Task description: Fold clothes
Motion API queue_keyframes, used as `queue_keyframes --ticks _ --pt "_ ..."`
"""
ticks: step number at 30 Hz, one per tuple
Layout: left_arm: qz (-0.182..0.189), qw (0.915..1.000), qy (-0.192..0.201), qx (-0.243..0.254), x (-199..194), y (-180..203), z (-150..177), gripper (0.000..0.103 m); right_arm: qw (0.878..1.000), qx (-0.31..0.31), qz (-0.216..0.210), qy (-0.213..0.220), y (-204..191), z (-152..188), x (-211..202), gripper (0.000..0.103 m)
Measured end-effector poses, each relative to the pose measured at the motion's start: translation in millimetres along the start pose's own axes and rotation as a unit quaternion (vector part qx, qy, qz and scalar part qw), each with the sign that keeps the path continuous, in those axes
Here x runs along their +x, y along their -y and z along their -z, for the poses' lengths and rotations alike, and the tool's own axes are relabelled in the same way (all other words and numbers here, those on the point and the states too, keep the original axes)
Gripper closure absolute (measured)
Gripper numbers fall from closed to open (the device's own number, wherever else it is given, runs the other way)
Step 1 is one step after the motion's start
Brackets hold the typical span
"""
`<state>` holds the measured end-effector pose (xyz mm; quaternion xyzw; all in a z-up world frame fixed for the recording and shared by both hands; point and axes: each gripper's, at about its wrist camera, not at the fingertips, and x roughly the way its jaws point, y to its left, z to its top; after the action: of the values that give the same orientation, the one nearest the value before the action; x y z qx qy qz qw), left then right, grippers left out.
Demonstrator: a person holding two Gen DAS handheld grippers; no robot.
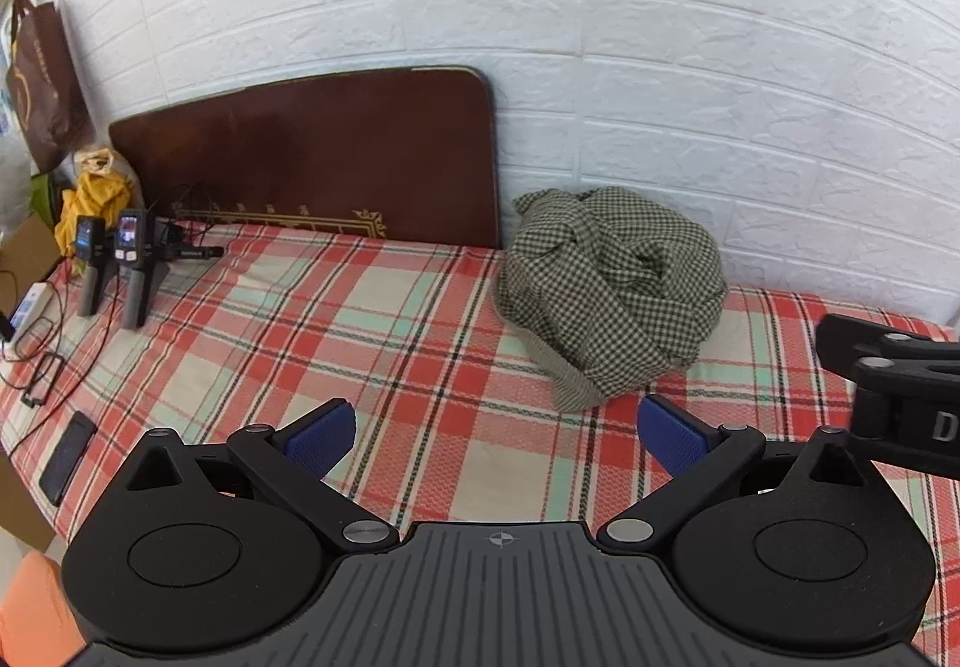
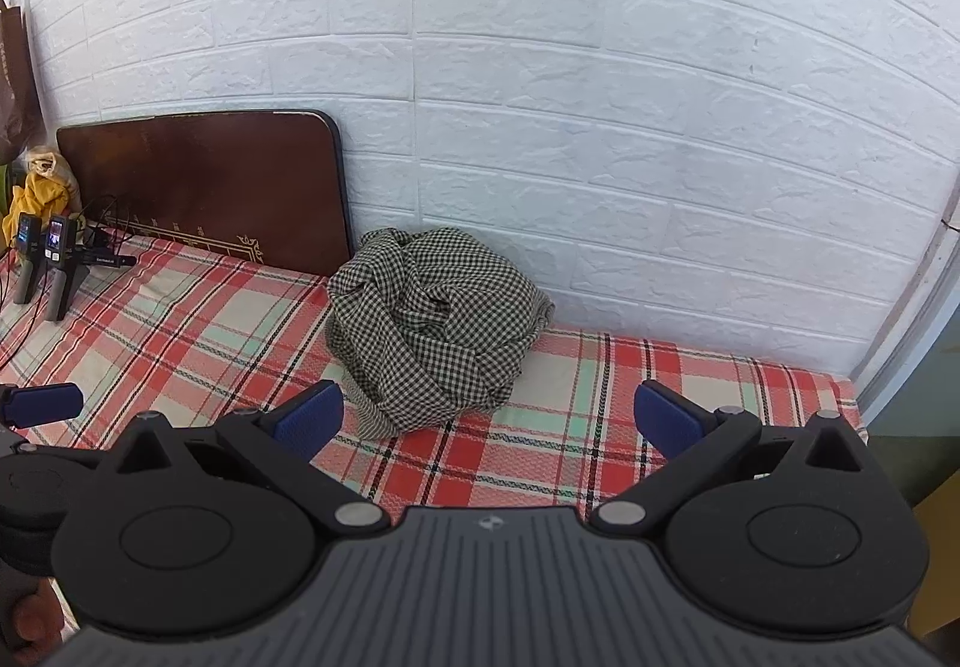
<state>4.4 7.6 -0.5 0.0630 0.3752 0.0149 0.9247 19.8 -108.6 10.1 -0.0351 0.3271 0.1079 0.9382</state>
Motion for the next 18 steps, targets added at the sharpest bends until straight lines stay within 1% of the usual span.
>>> queue_keyframes --ticks 7,18 --pt "-0.009 0.9997 -0.008 -0.021 7 -13 -3 0.0 1.0 -0.001 -0.002 -0.004 -7 -1 6 0.0" --pt "0.002 0.9995 -0.008 -0.029 8 -18 -7 0.0 1.0 -0.004 -0.006 -0.01 -15 -4 14 0.0"
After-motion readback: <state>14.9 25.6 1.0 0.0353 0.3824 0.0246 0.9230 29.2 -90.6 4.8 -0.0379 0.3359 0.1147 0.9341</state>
